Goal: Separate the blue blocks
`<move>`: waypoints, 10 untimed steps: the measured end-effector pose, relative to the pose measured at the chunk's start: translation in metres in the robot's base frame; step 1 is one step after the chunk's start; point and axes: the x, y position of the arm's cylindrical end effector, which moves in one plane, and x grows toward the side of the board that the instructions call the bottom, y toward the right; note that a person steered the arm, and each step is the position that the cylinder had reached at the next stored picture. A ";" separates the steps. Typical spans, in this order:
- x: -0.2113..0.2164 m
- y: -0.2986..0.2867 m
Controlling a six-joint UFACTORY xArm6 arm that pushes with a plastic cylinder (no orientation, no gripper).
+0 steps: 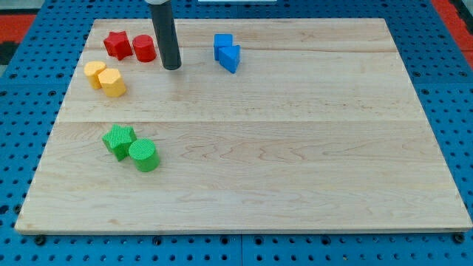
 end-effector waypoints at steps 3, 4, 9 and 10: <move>0.001 0.000; 0.001 0.005; -0.015 0.102; -0.042 0.106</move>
